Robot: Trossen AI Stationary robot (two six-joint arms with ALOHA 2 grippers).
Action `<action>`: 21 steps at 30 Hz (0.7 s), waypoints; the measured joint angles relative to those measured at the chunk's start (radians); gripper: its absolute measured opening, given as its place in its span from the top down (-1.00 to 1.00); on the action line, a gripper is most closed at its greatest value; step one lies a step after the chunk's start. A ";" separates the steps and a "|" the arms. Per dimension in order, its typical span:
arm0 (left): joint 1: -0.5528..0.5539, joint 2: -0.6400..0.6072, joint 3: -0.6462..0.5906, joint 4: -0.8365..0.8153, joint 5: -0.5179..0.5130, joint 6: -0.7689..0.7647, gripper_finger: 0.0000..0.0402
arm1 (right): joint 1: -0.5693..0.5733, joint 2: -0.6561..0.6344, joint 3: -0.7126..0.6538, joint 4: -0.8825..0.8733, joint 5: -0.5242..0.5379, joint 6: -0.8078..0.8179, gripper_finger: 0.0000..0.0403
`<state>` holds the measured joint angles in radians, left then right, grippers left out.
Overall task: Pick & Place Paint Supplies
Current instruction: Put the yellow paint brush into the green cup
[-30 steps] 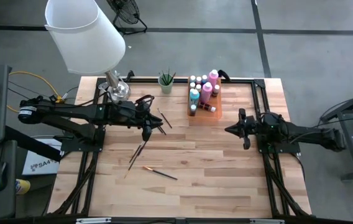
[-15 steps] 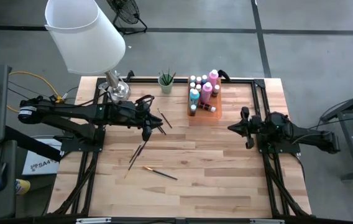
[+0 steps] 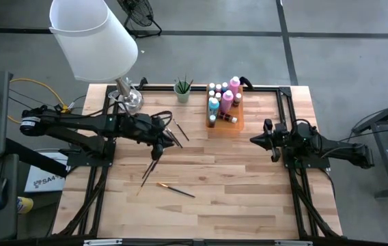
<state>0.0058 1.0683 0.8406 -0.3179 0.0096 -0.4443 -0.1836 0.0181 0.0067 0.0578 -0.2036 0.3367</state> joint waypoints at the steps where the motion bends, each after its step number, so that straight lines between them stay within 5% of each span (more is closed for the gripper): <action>1: 0.000 0.000 0.000 -0.026 0.017 0.002 0.57 | 0.000 0.000 0.000 0.000 0.000 0.000 0.99; 12: -0.062 0.000 0.000 -0.213 0.134 0.002 0.57 | 0.000 0.000 0.000 0.003 0.002 0.000 0.99; 21: -0.313 0.049 0.000 -0.225 0.015 -0.007 0.57 | 0.000 0.000 0.000 0.003 0.002 0.000 0.99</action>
<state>-0.3071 1.1169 0.8406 -0.5430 0.0250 -0.4514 -0.1833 0.0185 0.0063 0.0612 -0.2016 0.3363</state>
